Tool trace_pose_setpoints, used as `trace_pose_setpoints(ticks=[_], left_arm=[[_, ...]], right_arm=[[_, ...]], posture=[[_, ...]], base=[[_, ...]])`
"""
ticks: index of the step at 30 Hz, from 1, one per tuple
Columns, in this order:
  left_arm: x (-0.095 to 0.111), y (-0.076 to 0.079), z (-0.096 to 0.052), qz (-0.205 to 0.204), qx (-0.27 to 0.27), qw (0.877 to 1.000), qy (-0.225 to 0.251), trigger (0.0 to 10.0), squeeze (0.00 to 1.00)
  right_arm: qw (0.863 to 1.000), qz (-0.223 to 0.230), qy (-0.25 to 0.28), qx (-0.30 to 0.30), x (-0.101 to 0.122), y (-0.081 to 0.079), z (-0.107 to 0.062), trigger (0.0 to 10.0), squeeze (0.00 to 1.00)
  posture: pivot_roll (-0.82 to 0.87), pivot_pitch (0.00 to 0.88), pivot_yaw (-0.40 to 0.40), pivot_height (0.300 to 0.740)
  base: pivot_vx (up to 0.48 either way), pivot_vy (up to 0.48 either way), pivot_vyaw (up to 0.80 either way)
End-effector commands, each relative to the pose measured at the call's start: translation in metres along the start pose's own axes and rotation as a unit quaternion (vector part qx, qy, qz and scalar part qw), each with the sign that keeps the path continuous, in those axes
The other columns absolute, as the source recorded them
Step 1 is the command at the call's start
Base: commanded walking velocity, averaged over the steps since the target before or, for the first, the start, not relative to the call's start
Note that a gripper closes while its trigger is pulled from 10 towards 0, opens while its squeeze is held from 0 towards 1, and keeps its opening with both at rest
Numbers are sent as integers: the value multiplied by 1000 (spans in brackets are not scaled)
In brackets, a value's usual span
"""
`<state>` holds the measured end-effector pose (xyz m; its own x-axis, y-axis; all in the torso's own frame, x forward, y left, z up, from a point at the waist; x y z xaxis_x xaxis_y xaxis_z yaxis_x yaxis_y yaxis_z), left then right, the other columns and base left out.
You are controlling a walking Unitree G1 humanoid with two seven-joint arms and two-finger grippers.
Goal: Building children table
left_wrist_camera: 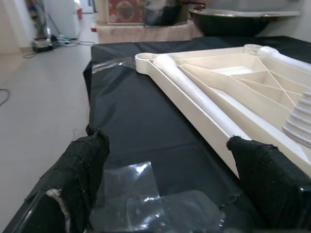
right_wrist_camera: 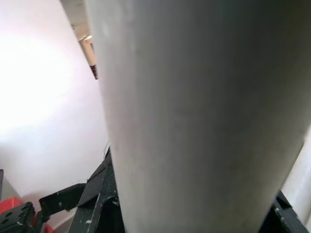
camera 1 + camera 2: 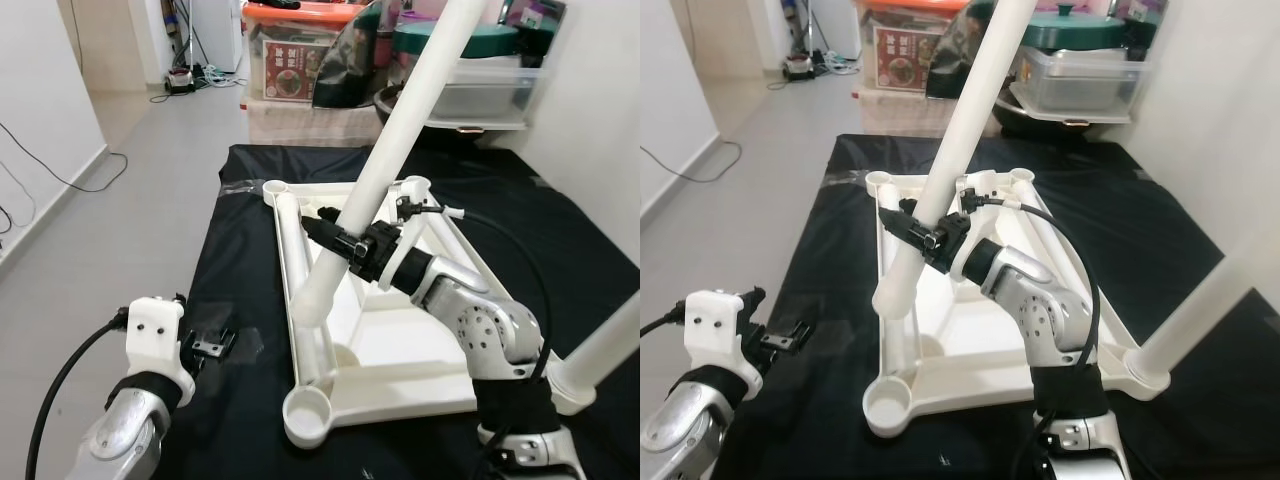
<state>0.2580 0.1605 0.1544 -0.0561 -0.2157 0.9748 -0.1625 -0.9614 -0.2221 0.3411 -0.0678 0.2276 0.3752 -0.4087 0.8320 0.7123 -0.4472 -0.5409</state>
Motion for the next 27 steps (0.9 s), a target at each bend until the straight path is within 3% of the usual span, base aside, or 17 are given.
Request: trace_pose_setpoints(ticks=[1, 16, 20, 27], left_arm=[[-2, 0, 0, 5, -2, 1000, -6, 10000, 0], [0, 6, 0, 5, -13, 1000, 1, 10000, 0], [-1, 5, 1, 2, -5, 1000, 1, 10000, 0], [-5, -2, 2, 9, 14, 1000, -7, 10000, 0]], right_arm=[[1000, 7, 7, 9, 1, -4, -1, 0, 0], [999, -27, -5, 31, -7, -11, -2, 0, 0], [999, -26, -6, 32, -7, -11, -1, 0, 0], [999, -40, -9, 34, -7, -11, -1, 0, 0]], posture=[[71, 0, -67, 740], [77, 0, -70, 740], [78, 0, -71, 740], [71, 0, -70, 740]], base=[[0, 0, -800], [-54, 0, -53], [-390, 0, 0], [0, 0, 0]])
Point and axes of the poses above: a point about 5 cm out from each wrist's last joint towards the gripper, its own z axis pointing out of the wrist towards the gripper, its own x axis along the axis of the wrist's last joint, y = z × x, the point moved 4 cm from there along z, pointing out of the wrist towards the gripper, and after that the axes turned 15 degrees about z, right-handed, at the moved point
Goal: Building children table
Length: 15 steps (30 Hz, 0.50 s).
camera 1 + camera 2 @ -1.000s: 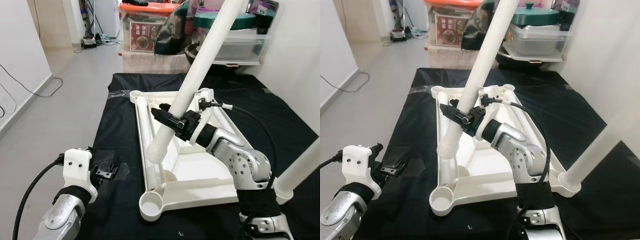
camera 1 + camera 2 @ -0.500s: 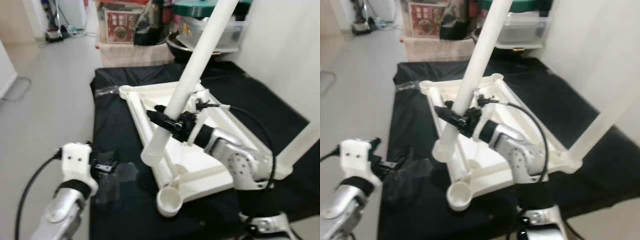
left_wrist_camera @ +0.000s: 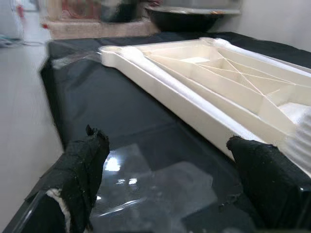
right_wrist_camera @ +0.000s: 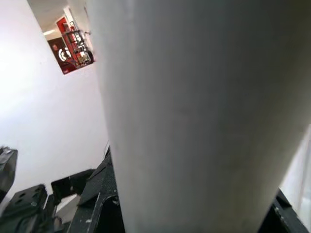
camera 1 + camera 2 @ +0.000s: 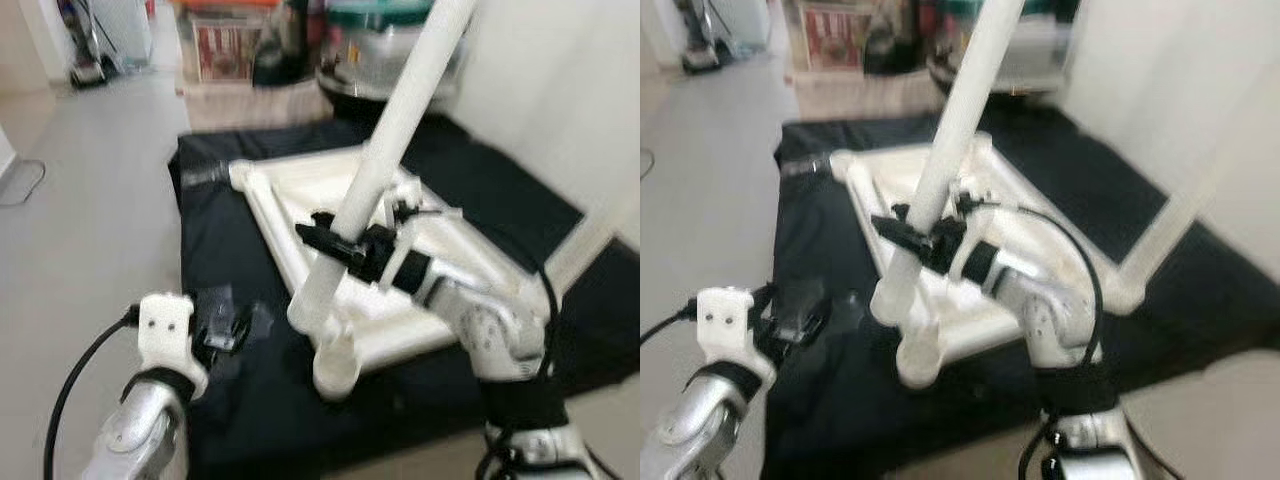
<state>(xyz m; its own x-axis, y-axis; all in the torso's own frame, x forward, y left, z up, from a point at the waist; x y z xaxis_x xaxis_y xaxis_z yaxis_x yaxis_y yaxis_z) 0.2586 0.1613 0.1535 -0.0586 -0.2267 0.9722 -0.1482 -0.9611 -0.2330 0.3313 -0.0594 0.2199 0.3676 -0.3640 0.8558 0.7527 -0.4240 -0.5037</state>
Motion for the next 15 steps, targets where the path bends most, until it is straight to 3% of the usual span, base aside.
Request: trace_pose_setpoints(ticks=[1, 15], left_arm=[[-5, -3, 2, 5, 10, 1000, -11, 10000, 0], [-15, -12, 1, 7, 43, 998, -34, 10000, 0]], right_arm=[[1000, -26, 6, 10, 7, -4, -2, 0, 0], [998, -60, -7, -4, 7, 3, -5, 0, 0]], posture=[[71, 0, -70, 740], [71, 0, -75, 740]], base=[[0, 0, 0], [0, 0, 0]])
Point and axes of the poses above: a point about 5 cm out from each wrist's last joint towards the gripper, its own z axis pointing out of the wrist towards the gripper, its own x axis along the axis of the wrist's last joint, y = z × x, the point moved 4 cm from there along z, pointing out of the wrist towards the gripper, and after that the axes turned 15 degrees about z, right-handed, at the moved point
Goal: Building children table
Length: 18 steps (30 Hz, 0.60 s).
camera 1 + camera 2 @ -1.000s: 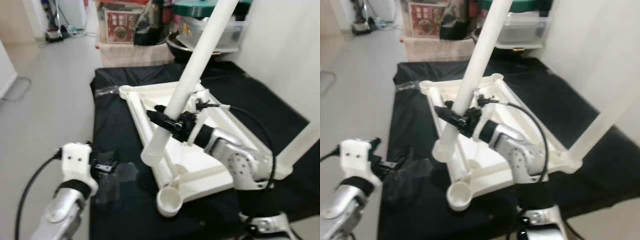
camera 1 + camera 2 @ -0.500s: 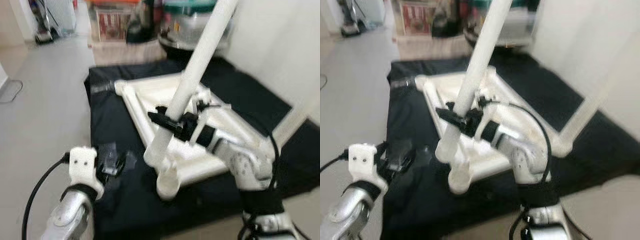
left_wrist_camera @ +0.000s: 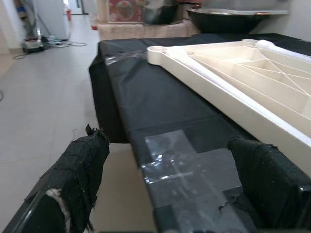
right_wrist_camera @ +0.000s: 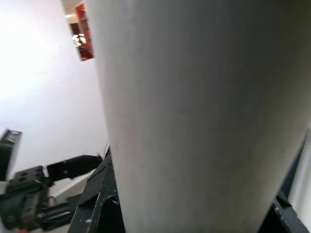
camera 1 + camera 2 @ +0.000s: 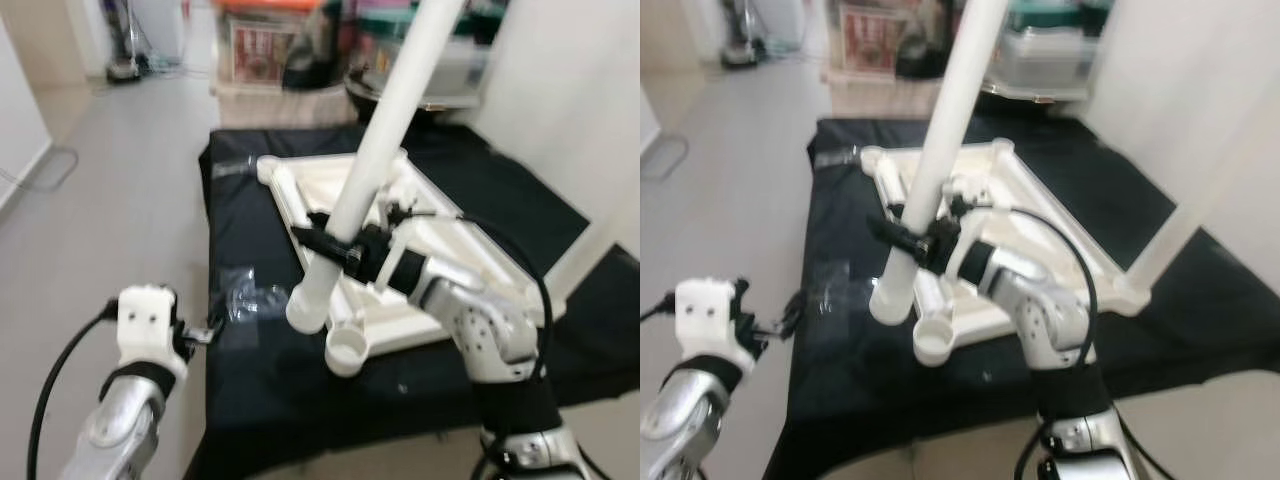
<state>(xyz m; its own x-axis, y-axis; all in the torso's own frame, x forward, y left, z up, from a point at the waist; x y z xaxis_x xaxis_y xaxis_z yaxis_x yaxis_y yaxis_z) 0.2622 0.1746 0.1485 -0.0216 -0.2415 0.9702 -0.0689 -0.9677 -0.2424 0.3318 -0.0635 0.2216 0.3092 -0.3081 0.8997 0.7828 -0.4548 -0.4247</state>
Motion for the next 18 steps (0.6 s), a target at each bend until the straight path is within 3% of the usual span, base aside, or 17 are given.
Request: trace_pose_setpoints(ticks=[1, 2, 8, 13, 18], left_arm=[[-7, -1, 0, 2, 6, 1000, -16, 10000, 0], [-8, -3, -1, 5, 9, 1000, -19, 10000, 0], [-11, -10, -2, 12, 22, 999, -25, 10000, 0], [-13, -15, -2, 12, 32, 999, -29, 10000, 0], [-14, -13, -2, 11, 32, 999, -29, 10000, 0]], right_arm=[[1000, -26, 1, -10, 5, 5, -3, 0, 0], [999, -49, -6, -17, 4, 8, -5, 0, 0], [996, -80, -31, -18, -2, 10, -12, 0, 0], [989, -126, -71, 16, -16, -2, -24, 0, 0], [986, -142, -83, 31, -23, -9, -25, 0, 0]], posture=[[71, 0, -75, 740], [71, 0, -75, 740], [71, 0, -75, 740], [62, 0, -76, 740], [62, 0, -76, 740]], base=[[0, 0, 0], [0, 0, 0], [0, 0, 0], [0, 0, 0], [0, 0, 0]])
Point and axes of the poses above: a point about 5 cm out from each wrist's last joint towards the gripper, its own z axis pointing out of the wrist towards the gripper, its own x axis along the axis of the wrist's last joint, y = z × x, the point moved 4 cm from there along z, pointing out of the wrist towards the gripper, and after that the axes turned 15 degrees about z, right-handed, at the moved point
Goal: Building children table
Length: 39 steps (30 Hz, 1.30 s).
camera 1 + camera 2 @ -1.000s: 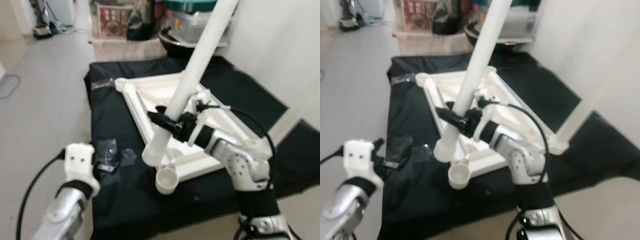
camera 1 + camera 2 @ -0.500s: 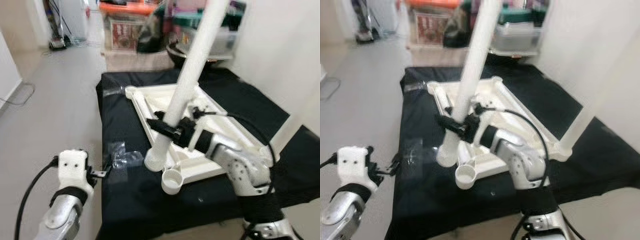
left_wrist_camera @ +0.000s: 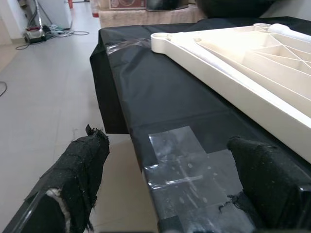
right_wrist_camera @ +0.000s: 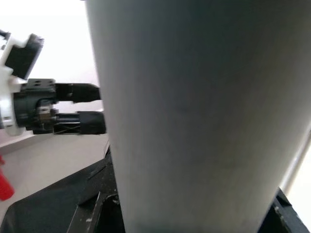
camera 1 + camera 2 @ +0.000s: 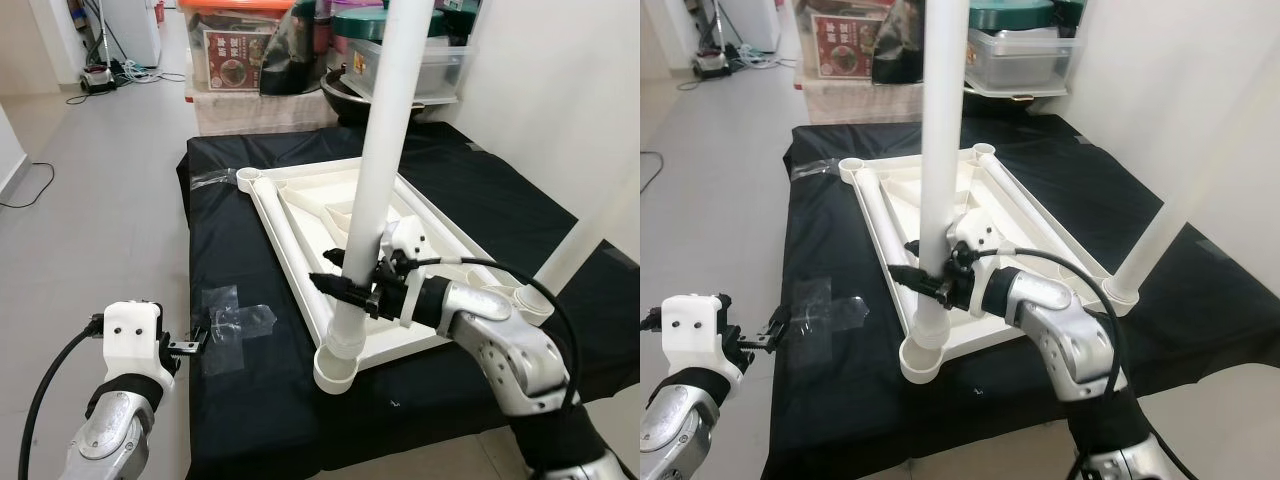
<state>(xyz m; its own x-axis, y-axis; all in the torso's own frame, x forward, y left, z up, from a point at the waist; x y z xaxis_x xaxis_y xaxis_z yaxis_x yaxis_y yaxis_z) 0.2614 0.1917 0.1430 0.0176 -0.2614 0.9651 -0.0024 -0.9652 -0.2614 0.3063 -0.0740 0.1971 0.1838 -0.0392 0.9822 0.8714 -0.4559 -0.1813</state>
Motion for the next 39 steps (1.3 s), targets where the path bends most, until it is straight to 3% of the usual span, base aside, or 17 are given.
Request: trace_pose_setpoints(ticks=[1, 8, 16, 28, 33, 39], left_arm=[[-4, 2, 1, 2, -1, 1000, -9, 10000, 0], [-5, -5, 0, 3, 7, 1000, -10, 10000, 0], [-5, -3, 2, 1, 7, 1000, -10, 10000, 0], [-6, -7, 2, -5, 16, 1000, -12, 10000, 0], [-7, -8, 1, -12, 20, 1000, -14, 10000, 0], [-7, -9, 1, -17, 23, 999, -16, 10000, 0]], right_arm=[[1000, -22, -1, 11, 2, -6, 0, 0, 0], [996, -67, -37, 40, -18, -15, -2, 0, 0], [992, -80, -63, 69, -29, -24, -4, 0, 0], [989, -81, -76, 92, -39, -23, 1, 0, 0], [991, -37, -72, 105, -38, -23, 3, 0, 0], [987, -32, -85, 130, -44, -29, 3, 0, 0]], posture=[[62, 0, -76, 740], [72, 0, -80, 740], [71, 0, -80, 740], [82, 0, -88, 740], [88, 0, -93, 740], [89, 0, -94, 740]], base=[[0, 0, 0], [0, 0, 0], [0, 0, 0], [0, 0, 0], [0, 0, 0], [0, 0, 0]])
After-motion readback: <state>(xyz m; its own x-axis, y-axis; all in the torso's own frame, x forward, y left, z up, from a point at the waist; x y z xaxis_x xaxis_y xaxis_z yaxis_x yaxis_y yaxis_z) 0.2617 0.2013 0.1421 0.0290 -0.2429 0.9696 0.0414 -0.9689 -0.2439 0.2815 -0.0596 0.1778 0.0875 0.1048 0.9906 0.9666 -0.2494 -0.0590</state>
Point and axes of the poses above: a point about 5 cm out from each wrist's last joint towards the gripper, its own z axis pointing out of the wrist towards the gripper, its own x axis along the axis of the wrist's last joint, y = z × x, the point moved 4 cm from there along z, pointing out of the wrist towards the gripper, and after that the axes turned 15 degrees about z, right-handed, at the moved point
